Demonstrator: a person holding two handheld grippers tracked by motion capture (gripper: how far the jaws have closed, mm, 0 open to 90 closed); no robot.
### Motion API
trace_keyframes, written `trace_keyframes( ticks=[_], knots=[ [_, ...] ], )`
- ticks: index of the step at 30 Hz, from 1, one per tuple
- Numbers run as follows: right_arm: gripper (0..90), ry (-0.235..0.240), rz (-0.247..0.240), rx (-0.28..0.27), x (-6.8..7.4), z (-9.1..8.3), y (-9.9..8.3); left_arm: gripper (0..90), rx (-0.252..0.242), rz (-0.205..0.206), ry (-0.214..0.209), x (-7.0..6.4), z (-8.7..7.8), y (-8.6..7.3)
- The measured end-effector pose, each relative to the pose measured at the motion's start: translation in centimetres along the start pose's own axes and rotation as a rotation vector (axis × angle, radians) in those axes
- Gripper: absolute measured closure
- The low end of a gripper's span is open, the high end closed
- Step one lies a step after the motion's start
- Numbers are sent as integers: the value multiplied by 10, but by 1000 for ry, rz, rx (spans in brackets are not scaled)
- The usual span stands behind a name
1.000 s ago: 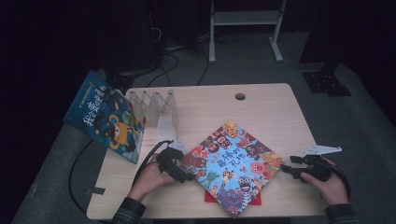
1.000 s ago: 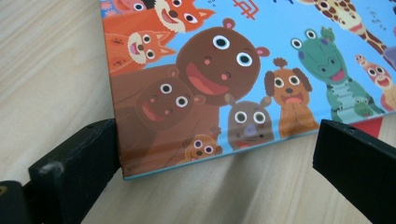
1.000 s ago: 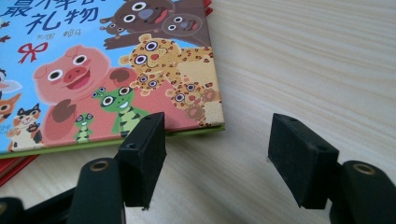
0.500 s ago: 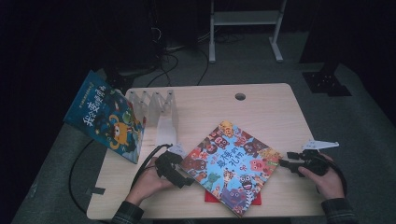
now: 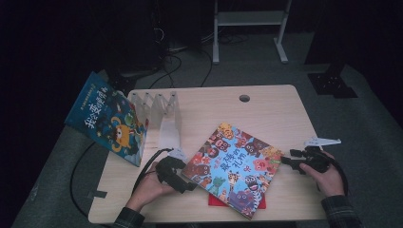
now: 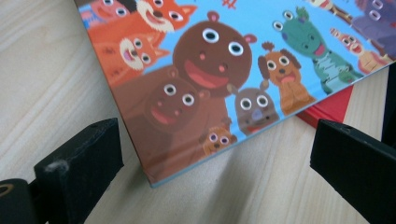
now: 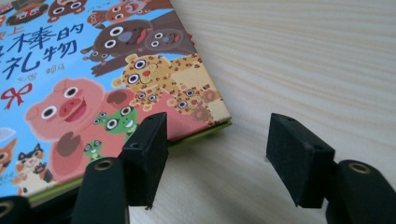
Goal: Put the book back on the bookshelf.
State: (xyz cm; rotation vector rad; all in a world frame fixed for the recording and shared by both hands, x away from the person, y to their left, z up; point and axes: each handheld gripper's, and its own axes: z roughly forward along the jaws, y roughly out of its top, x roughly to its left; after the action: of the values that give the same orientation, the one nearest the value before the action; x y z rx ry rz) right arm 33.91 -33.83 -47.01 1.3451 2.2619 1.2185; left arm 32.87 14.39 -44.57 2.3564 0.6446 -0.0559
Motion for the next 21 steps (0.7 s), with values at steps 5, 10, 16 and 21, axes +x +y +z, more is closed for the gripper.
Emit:
trace_keyframes(
  ticks=[5,10,16,21],
  knots=[
    [306,30,18,-10,3,5,4,14,6,0,-5,-2,0,1],
    [277,58,13,-4,8,14,9,15,17,4,-9,-3,1,0],
    [251,80,22,-6,12,24,13,15,-14,-13,11,3,0,0],
    [247,85,18,-9,12,25,13,15,-21,-30,-27,7,5,1]
  ],
)
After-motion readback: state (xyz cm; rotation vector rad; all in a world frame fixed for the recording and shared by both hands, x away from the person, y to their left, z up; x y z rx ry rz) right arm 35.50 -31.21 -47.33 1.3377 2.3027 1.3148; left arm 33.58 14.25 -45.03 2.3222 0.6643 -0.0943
